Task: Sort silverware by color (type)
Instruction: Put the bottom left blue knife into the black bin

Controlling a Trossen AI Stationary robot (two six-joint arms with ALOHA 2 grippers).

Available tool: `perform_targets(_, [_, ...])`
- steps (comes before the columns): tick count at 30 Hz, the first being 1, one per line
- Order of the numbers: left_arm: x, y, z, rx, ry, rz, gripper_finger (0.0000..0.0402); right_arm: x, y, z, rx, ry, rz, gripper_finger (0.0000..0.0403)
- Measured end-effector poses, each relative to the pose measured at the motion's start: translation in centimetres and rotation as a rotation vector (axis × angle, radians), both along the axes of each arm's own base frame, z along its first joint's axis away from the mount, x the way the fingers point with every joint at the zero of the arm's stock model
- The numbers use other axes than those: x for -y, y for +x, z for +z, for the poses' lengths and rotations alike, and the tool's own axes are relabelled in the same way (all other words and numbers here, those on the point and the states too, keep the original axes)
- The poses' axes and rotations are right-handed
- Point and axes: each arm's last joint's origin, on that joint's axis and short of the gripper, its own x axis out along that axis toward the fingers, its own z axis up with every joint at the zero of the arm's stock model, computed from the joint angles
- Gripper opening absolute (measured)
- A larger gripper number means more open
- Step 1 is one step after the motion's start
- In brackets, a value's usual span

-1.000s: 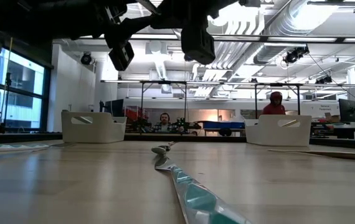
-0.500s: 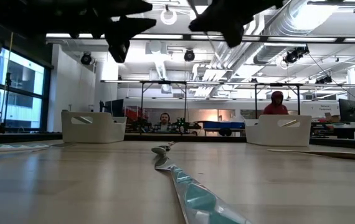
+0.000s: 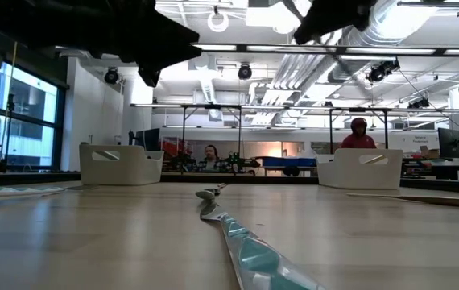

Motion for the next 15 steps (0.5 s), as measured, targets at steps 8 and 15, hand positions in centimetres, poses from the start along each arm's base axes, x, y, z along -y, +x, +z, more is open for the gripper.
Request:
perform_targets(8, [0.0, 0.0, -0.1, -0.014, 0.039, 0.031, 0.0115, -2.9, -1.9, 2.3, -0.103, 0.404, 0.002, 0.0002])
perform_targets(15, [0.5, -0.2, -0.4, -0.036, 0.074, 0.013, 0.0115, -6.6, -6.1, 0.7, -0.195, 0.563, -0.195, 0.0002])
